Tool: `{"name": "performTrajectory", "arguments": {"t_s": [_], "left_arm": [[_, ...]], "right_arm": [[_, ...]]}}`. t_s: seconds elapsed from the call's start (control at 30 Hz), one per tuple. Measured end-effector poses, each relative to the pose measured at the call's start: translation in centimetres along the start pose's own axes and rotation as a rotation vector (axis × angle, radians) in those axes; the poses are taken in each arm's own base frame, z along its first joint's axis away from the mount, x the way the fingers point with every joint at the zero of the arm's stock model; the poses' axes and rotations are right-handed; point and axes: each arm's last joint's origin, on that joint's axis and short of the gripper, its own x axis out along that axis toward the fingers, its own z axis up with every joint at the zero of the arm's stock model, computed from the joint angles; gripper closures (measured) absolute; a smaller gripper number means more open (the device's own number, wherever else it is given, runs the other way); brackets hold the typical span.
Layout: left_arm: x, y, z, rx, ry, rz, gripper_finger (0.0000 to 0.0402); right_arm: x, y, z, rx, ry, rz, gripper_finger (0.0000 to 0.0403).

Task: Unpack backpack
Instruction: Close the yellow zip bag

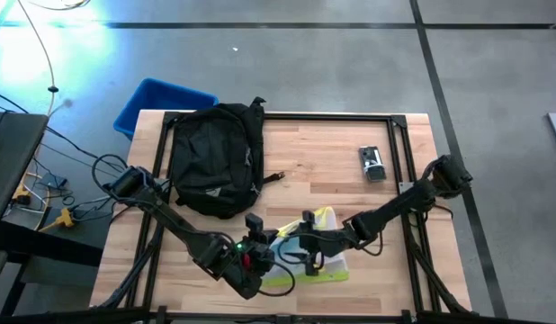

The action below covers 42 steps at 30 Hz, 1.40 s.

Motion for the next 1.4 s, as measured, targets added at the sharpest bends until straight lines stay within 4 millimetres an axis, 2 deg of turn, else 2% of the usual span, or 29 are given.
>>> {"name": "performTrajectory", "arguments": {"t_s": [0.4,0.63,0.73,1.07,1.17,1.27,1.4], "left_arm": [[0.0,0.0,0.0,0.000,0.000,-0.003,0.0401],[-0.3,-0.2,0.0,0.018,-0.004,-0.017,0.0401],[-0.8,-0.6,-0.1,0.041,-0.010,-0.036,0.0401],[-1.3,-1.0,0.0,0.035,-0.024,-0.042,0.0401],[-1.8,-1.1,-0.1,0.053,-0.031,-0.052,0.0401],[-1.9,-1.0,0.0,0.061,-0.027,-0.055,0.0401],[-2.5,-0.8,0.2,0.059,-0.040,-0.045,0.0401]], "right_arm": [[0.1,-0.3,-0.1,-0.026,0.022,0.007,0.0388],[-0.2,-0.2,-1.0,-0.056,0.108,-0.030,0.0398],[-1.1,-0.2,-1.1,-0.072,0.148,-0.074,0.0399],[-7.5,0.0,0.3,-0.095,0.198,-0.251,0.0401],[-8.9,-0.4,-0.8,-0.150,0.279,-0.301,0.0402],[-10.1,-0.8,-0.8,-0.136,0.293,-0.377,0.0402],[-11.0,-1.1,-2.6,-0.145,0.398,-0.447,0.0402]]}}
